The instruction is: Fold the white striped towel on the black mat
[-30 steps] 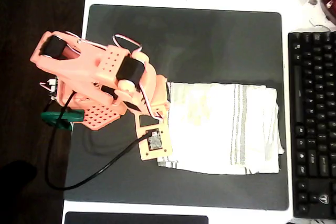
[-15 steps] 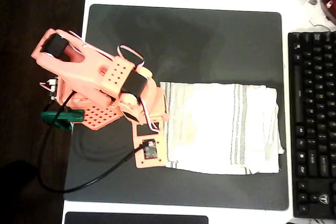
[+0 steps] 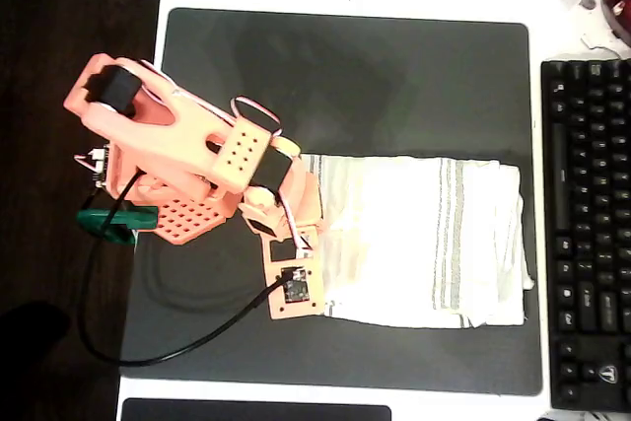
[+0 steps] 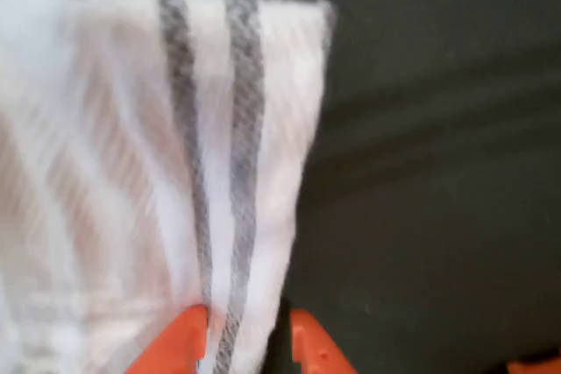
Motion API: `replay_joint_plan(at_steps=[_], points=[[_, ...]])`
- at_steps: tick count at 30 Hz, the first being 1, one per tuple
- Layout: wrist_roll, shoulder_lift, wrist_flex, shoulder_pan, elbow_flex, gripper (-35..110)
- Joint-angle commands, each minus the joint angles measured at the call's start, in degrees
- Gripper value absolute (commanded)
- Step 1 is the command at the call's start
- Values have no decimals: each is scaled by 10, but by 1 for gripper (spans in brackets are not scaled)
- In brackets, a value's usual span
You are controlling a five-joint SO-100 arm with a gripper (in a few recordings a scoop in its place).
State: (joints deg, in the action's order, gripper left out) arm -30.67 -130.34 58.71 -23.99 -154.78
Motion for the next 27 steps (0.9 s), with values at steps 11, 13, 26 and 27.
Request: replay_joint_plan(at_steps=[11,13,26,27], points=[[-18,68,-53,4,-7,0],[-18,56,-36,0,-4,0],[-64,-26,271,-71,196,0],[-62,-25,295,-72,221,0]])
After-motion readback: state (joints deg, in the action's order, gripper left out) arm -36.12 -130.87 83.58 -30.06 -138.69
